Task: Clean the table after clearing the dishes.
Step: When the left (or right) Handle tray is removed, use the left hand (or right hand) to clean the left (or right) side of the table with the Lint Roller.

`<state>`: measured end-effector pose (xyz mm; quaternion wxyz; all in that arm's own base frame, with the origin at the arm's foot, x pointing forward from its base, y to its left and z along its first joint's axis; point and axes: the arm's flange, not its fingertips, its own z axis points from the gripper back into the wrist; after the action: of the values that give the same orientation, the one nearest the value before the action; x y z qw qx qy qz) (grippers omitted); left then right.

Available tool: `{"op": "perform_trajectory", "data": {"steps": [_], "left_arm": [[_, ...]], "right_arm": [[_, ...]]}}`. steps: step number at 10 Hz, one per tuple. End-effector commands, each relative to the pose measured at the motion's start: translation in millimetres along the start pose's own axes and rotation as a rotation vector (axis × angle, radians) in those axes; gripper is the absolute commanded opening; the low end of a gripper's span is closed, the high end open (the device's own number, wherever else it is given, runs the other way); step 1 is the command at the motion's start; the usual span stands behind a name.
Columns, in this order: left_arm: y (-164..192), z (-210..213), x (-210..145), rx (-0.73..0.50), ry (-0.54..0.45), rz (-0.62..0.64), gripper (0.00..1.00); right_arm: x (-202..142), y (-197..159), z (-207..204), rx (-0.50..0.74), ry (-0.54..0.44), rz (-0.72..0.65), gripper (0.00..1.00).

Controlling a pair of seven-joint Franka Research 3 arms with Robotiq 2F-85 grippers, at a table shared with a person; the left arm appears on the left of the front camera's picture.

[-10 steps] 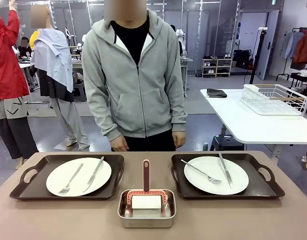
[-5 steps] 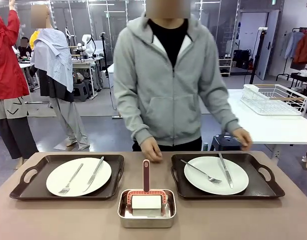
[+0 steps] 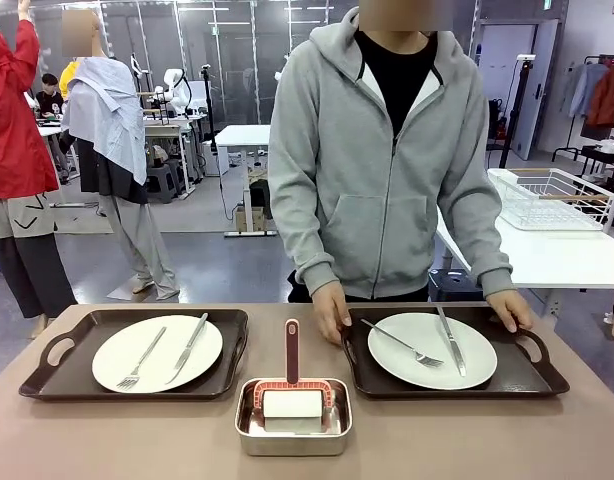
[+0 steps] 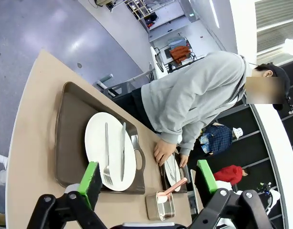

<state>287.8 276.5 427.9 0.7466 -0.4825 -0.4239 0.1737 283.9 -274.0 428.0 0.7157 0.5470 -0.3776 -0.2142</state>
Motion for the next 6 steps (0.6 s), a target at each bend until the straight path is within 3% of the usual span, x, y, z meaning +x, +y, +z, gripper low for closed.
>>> {"op": "perform_trajectory", "data": {"steps": [1, 6], "left_arm": [[-0.2, 2.5, 2.7, -0.014, -0.005, -0.003, 1.0], [-0.2, 2.5, 2.7, -0.014, -0.005, -0.003, 1.0]], "right_arm": [[0.6, 2.6, 0.9, 0.009, -0.006, 0.002, 1.0], [0.6, 2.6, 0.9, 0.009, -0.006, 0.002, 1.0]]}}
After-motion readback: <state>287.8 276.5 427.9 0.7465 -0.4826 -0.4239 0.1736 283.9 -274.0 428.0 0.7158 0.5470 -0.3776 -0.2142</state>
